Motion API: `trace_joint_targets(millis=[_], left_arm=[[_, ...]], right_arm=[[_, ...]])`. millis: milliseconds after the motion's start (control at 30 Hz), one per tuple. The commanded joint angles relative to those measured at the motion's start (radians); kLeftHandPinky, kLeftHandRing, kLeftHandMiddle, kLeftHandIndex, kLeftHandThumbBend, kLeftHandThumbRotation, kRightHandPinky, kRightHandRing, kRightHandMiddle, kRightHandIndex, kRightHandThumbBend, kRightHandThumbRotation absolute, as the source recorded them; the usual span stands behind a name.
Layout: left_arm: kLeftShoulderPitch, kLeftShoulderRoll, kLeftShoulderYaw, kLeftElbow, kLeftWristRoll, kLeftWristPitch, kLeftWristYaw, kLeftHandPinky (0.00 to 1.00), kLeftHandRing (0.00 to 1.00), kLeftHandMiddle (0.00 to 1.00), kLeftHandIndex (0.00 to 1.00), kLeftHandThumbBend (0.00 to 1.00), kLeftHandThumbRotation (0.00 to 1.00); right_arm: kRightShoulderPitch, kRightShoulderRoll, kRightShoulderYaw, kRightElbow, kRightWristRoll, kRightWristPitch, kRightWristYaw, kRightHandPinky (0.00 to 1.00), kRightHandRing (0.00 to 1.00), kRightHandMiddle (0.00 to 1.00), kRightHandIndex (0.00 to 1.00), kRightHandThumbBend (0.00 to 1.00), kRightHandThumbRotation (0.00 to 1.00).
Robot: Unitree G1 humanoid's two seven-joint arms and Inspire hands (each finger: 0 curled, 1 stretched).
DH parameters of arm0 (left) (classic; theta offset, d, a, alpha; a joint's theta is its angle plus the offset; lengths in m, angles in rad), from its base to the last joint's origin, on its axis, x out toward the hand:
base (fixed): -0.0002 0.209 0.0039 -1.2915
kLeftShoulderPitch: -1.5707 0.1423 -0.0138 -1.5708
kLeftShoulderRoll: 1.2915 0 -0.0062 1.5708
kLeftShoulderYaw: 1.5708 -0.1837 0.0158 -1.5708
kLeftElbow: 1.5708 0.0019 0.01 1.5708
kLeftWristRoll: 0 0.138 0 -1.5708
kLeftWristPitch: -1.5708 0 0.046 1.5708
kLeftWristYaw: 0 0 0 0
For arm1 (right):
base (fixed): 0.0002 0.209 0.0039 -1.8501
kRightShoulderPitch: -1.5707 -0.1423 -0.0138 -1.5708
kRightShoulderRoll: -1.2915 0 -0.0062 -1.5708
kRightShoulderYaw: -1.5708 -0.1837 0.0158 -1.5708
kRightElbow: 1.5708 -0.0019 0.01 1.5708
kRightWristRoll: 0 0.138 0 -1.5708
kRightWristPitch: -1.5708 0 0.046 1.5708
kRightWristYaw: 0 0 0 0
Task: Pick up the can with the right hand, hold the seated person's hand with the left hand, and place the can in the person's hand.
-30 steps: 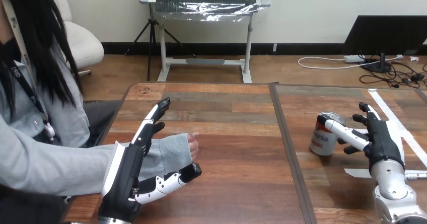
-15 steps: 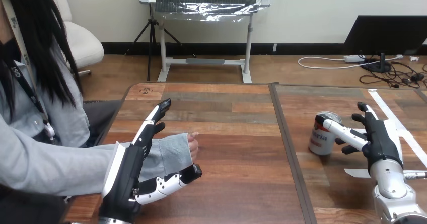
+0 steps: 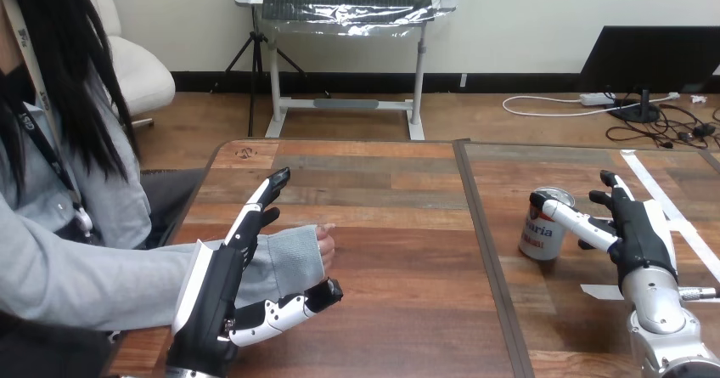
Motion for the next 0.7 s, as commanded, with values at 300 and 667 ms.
trace_joint_targets(millis=[300, 667], left_arm=[[-0.025, 0.007, 0.012, -0.026, -0.017, -0.023, -0.003, 0.90, 0.95, 0.94, 0.92, 1.00, 0.50], [-0.027, 0.009, 0.014, -0.027, -0.004, -0.019, 0.003, 0.89, 0.94, 0.93, 0.92, 1.00, 0.51]], right_arm=[[-0.102, -0.014, 0.015, -0.004, -0.013, -0.016, -0.008, 0.65, 0.76, 0.92, 0.98, 1.00, 0.48], [-0.106, -0.015, 0.024, -0.003, -0.030, -0.010, -0.026, 0.70, 0.80, 0.92, 0.98, 1.00, 0.49]])
